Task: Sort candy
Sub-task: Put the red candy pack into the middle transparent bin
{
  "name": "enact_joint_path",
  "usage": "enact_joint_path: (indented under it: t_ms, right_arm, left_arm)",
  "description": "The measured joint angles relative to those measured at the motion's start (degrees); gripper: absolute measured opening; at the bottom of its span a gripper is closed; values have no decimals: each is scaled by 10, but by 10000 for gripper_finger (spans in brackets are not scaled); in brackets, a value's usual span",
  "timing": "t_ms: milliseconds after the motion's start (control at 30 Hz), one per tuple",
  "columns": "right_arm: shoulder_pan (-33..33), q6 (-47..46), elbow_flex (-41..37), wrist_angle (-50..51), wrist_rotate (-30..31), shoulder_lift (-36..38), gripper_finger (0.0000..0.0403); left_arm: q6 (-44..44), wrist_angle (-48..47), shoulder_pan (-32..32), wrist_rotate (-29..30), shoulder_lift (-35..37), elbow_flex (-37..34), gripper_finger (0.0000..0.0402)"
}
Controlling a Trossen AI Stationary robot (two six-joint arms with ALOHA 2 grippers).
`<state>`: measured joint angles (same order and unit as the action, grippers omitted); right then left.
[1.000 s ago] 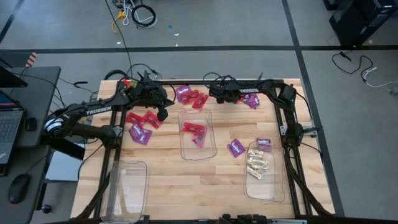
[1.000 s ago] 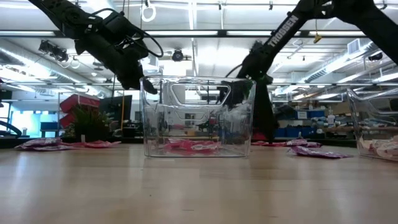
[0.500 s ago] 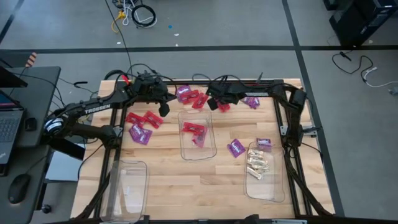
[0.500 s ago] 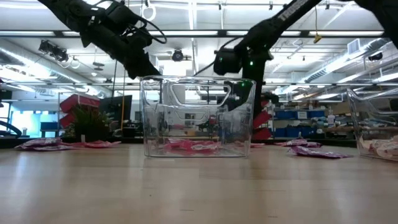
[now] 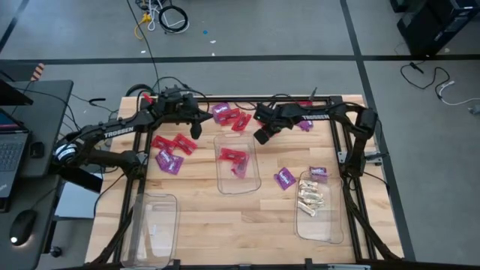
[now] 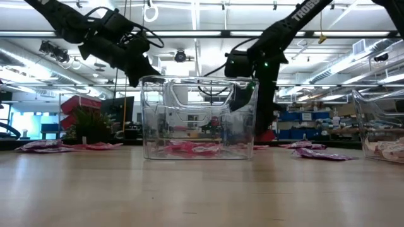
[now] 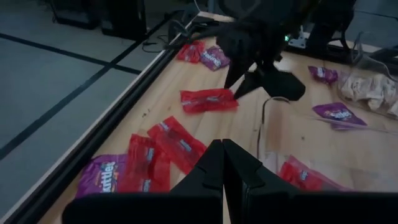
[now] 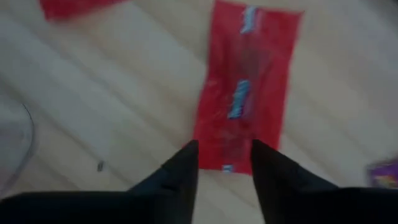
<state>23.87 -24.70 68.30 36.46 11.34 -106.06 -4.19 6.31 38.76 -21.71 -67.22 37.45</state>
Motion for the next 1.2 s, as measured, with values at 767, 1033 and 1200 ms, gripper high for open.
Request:
enact_joint_path:
  t_ms: [767, 1033, 1200]
  right_arm:
    - [18, 52, -125, -171, 8, 37, 12]
    - [-3, 61, -123, -156, -8, 200, 3]
    - [-71, 83, -122, -246, -82, 244, 1]
  left_arm:
    - [3, -1, -1, 4, 0, 0, 0]
    - [4, 31, 15, 8, 0, -1, 0]
    - [17, 42, 29, -15, 0, -1, 0]
